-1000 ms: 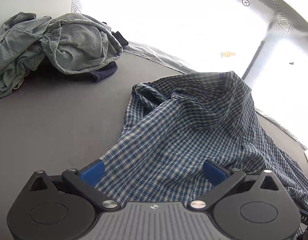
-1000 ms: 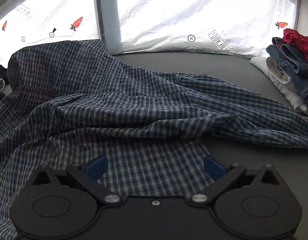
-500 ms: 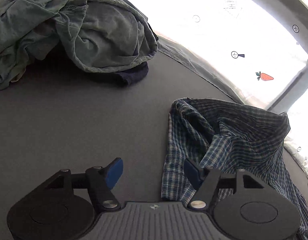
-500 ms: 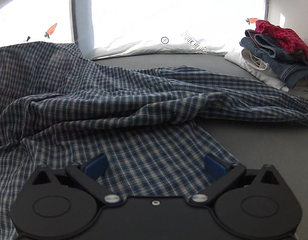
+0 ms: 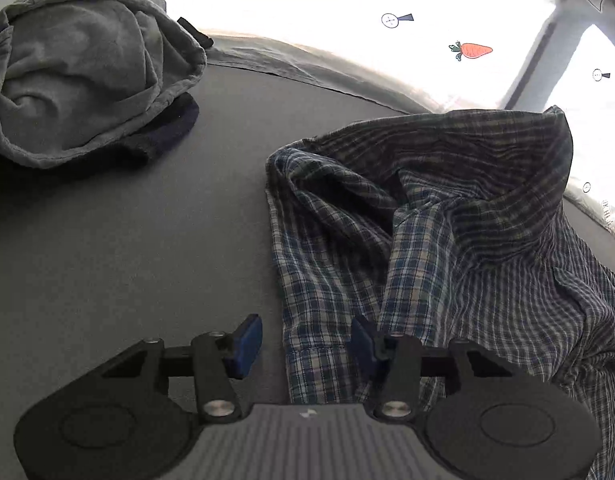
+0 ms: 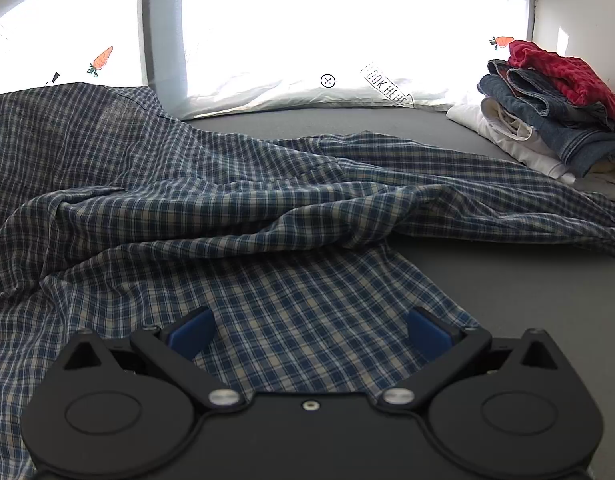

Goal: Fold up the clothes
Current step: 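Grasp the other sleeve cuff with the left tool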

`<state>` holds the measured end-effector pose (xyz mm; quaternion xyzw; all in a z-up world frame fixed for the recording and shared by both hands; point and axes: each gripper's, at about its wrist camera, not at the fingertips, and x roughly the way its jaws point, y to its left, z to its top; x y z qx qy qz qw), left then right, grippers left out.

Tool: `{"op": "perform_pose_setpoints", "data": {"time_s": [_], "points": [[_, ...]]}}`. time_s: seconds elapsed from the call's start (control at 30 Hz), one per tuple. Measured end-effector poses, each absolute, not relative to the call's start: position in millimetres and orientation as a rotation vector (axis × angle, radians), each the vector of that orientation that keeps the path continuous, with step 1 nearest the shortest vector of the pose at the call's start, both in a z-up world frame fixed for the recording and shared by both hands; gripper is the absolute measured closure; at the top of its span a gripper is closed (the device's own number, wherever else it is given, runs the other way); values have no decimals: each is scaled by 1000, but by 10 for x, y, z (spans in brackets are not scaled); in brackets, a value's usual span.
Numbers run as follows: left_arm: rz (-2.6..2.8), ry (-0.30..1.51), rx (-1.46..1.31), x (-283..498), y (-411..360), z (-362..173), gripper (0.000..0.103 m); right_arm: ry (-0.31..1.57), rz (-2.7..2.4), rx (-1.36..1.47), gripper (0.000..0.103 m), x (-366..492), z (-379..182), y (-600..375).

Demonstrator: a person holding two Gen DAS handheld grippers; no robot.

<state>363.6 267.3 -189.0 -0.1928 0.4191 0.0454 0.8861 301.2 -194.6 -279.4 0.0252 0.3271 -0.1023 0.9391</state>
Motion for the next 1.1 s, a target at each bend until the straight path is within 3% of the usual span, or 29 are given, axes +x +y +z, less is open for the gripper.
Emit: {"op": "perform_pose_setpoints", "data": {"time_s": [0.03,0.13,0.4,0.87,1.0,1.07,1.1], "points": [[92,870,-407,3627,2690,-1896,100,668,-209,51,0,3012,-2795,-1946],[118,851,-460,3587,2797,-1883,103,668,-208,53,0,3013,-2797,-1950],[245,731,-498,3331,3171,-1524,103,667,-207,56,0,3015,-2798,-1951],[479,498,-607,2121,3779,-765,103,668,-205,59,0,3018,-2795,-1959],[580,564,-523,2103,3797,-864,103,667,-206,60,0,3017,-2795,-1957],[617,621,-529,2096,3844,-1005,99,667,-206,61,0,3017,-2794,-1958],[635,631,-545,2053,3863,-1069,86,667,-206,61,0,3017,-2795,-1959]]}}
